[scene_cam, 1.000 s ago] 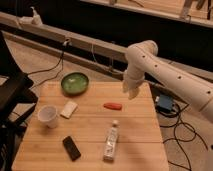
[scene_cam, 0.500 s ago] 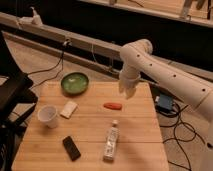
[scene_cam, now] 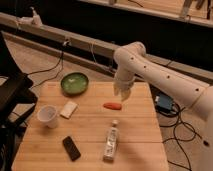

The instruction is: Place the pepper in the ceramic bowl

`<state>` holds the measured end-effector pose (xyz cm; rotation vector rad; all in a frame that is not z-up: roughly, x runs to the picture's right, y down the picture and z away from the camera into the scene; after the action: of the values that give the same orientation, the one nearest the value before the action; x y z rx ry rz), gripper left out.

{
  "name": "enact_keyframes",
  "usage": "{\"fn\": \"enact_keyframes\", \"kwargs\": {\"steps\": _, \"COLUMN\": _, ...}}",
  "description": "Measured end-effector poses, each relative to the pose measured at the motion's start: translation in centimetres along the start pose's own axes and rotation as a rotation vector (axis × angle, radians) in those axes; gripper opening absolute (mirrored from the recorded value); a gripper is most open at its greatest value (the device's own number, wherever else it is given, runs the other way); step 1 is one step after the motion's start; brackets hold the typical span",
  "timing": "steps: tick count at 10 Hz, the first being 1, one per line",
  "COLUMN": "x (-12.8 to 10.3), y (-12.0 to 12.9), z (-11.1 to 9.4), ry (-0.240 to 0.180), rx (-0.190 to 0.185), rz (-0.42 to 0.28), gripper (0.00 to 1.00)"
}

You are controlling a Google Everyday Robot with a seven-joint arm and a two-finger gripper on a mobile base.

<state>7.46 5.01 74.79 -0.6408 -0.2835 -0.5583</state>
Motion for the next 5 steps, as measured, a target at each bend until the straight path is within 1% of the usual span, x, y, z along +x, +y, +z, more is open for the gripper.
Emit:
{"fn": "enact_keyframes", "kwargs": {"steps": 1, "x": 0.5, "y": -0.2, "z": -0.2, "ry": 0.018, "rx": 0.012, "rz": 0.001, "gripper": 0.76}}
{"fn": "enact_keyframes", "kwargs": {"steps": 2, "x": 1.2, "y": -0.6, "z": -0.1, "ry": 0.021, "rx": 0.037, "rz": 0.013, "gripper": 0.80}}
{"fn": "enact_keyframes", "kwargs": {"steps": 3, "x": 2.5, "y": -0.9, "z": 0.3, "ry": 0.018, "rx": 0.075, "rz": 0.044, "gripper": 0.80}}
{"fn": "enact_keyframes", "kwargs": {"steps": 4, "x": 3.5, "y": -0.9, "z": 0.8, "ry": 0.004, "rx": 0.104, "rz": 0.083, "gripper": 0.80}}
{"fn": "enact_keyframes", "kwargs": {"steps": 5, "x": 4.3, "y": -1.2, "z": 1.7, "ry": -0.021, "rx": 0.135, "rz": 0.140, "gripper": 0.80}}
